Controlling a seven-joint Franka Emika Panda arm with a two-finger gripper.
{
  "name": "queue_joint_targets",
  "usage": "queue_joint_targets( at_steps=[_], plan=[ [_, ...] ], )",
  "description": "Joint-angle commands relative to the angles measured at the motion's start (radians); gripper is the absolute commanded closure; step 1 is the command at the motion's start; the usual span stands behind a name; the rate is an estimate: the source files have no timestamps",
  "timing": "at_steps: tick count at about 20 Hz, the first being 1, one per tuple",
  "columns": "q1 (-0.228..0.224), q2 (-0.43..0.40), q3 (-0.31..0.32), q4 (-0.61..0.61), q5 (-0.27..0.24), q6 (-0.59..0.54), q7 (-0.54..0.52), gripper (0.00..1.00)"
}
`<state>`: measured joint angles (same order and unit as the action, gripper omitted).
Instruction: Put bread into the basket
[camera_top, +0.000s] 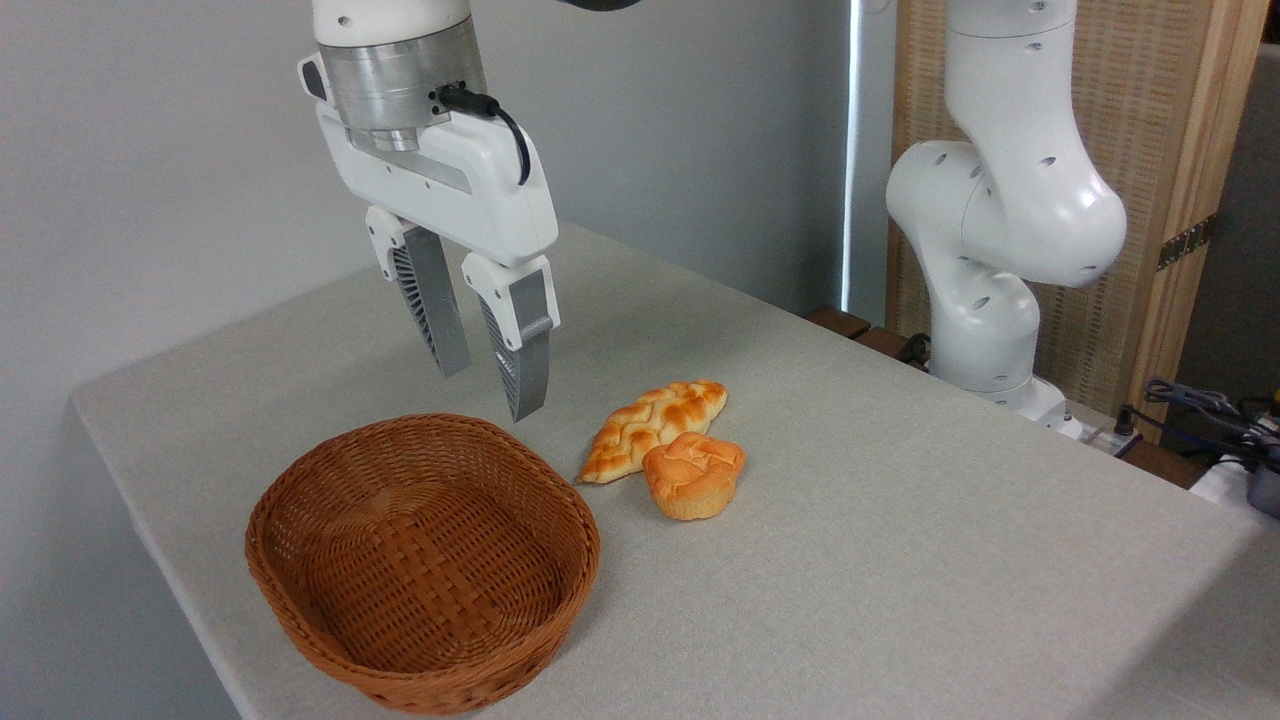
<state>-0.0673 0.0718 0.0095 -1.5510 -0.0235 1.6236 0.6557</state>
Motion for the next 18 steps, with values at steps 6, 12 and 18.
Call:
queue_joint_targets(
  at_steps=[6,12,18],
  plan=[
    [0.006,-0.02,0.009,0.002,-0.024,-0.022,0.019,0.0],
    [0.009,-0.052,0.009,-0.038,-0.036,-0.021,0.05,0.0],
    [0.052,-0.138,-0.005,-0.153,-0.113,-0.014,0.14,0.0]
  ],
)
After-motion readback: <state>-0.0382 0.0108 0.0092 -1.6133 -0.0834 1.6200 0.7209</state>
